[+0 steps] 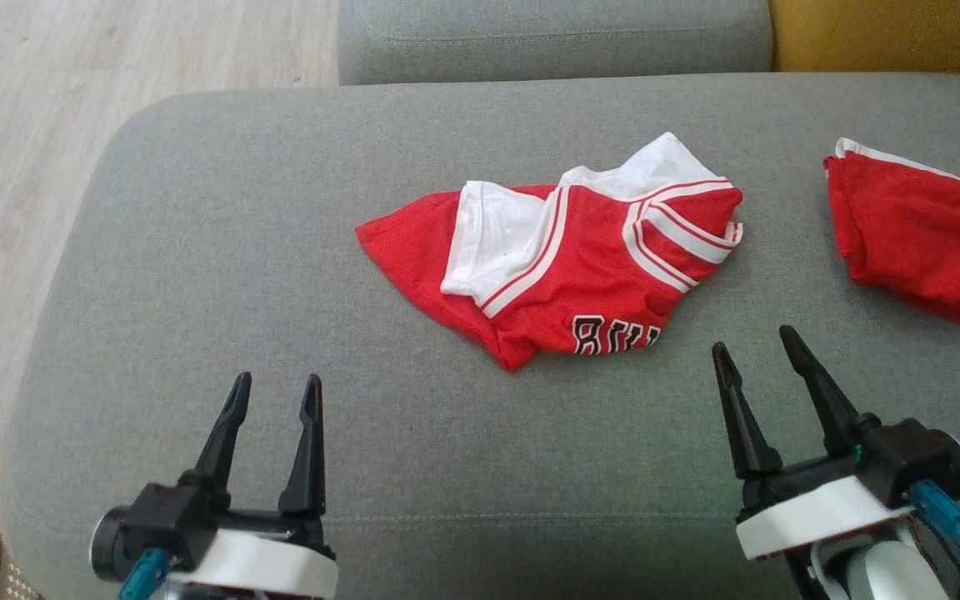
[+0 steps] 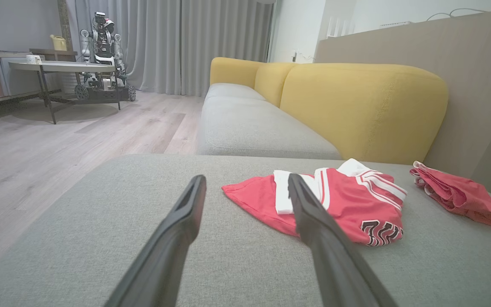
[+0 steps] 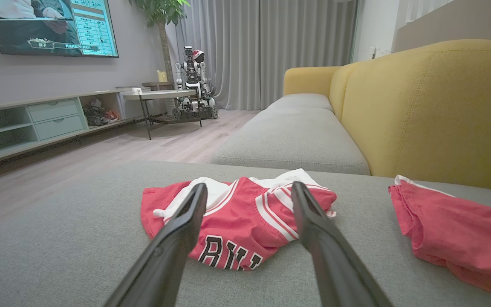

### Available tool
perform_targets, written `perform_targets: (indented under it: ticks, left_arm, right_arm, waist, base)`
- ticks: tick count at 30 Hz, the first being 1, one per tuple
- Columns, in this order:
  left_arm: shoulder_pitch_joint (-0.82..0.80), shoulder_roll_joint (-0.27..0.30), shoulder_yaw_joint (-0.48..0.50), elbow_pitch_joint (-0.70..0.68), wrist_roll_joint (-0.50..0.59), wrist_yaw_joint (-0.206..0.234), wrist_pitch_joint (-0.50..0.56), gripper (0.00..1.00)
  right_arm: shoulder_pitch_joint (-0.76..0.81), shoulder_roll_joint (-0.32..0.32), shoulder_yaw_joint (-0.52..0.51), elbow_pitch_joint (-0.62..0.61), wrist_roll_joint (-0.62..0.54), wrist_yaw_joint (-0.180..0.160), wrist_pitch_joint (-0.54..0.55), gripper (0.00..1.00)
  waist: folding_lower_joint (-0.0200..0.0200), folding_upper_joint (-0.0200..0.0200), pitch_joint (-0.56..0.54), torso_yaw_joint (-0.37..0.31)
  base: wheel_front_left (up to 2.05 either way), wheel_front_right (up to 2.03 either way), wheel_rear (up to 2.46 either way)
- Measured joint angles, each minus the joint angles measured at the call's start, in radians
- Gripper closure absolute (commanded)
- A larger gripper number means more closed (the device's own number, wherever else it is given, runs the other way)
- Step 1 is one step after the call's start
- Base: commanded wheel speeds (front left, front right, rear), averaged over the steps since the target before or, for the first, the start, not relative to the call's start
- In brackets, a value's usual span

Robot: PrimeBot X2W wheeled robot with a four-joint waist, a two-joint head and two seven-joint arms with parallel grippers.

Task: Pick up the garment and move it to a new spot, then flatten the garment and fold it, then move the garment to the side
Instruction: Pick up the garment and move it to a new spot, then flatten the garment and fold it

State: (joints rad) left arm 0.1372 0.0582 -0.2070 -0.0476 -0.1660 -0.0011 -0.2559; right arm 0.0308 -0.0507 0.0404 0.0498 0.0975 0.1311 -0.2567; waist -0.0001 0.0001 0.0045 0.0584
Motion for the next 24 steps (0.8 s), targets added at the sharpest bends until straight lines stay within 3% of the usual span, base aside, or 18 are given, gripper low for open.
perform_targets:
  ticks: [24]
  left_arm:
    - [0.000,0.000,-0.031,-0.003,-0.002,0.028,0.000,0.00]
  right_arm:
    - [0.000,0.000,-0.002,-0.001,-0.009,0.000,0.000,0.00]
  waist:
    - [0.0000,0.0000,-0.007,0.002]
  base:
    - [0.00,0.00,0.00]
